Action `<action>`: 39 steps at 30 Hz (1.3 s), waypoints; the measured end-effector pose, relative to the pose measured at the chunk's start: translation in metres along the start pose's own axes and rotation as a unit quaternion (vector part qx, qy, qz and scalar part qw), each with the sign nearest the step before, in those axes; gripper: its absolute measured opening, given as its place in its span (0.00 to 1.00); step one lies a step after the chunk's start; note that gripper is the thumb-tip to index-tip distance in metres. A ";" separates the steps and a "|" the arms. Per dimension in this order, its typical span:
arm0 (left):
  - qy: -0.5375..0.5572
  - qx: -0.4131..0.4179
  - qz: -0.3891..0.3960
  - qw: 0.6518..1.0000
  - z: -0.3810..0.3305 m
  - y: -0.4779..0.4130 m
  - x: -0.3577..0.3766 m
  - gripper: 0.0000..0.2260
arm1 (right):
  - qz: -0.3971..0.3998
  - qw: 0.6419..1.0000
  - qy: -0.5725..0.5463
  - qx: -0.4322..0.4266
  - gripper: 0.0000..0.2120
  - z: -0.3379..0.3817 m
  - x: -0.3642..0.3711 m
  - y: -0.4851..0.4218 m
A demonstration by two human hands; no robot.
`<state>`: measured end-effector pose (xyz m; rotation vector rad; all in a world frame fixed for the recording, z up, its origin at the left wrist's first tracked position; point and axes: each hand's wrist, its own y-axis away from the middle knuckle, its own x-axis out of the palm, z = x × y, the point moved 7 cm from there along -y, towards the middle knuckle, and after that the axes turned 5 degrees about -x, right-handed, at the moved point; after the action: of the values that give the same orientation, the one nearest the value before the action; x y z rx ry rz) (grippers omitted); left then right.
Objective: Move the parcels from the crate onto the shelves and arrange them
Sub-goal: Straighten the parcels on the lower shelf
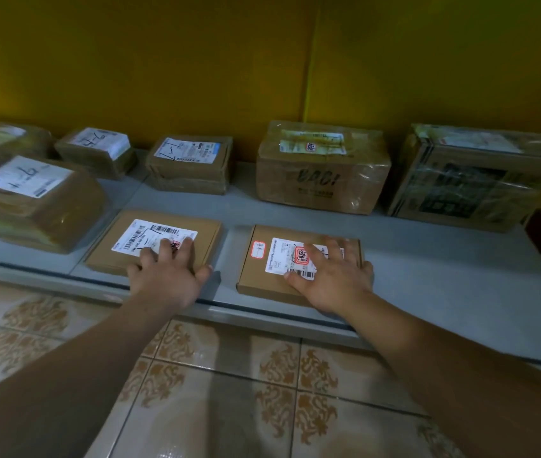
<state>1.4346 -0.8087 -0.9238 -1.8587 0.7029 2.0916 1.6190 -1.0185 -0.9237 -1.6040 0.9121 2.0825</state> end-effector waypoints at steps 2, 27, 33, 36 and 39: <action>0.005 -0.004 -0.004 1.000 0.000 0.000 -0.003 0.31 | 0.001 1.000 0.000 0.002 0.40 -0.002 0.001 0.002; 0.122 0.043 -0.048 0.990 -0.026 -0.076 0.002 0.27 | -0.109 0.987 0.114 0.013 0.37 -0.022 -0.128 -0.164; 0.122 0.041 -0.045 0.991 -0.025 -0.073 0.001 0.27 | -0.108 0.970 0.213 -0.039 0.33 -0.010 -0.129 -0.134; 0.118 0.043 -0.045 0.991 -0.026 -0.072 0.000 0.28 | -0.087 0.975 0.202 -0.034 0.36 -0.003 -0.127 -0.119; 0.117 0.041 -0.049 0.991 -0.025 -0.073 0.002 0.28 | -0.087 0.983 0.161 -0.021 0.43 0.007 -0.141 -0.126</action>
<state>1.4920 -0.7595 -0.9406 -2.0688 0.7221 1.7744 1.7346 -0.9077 -0.8227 -2.0045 0.7959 1.7667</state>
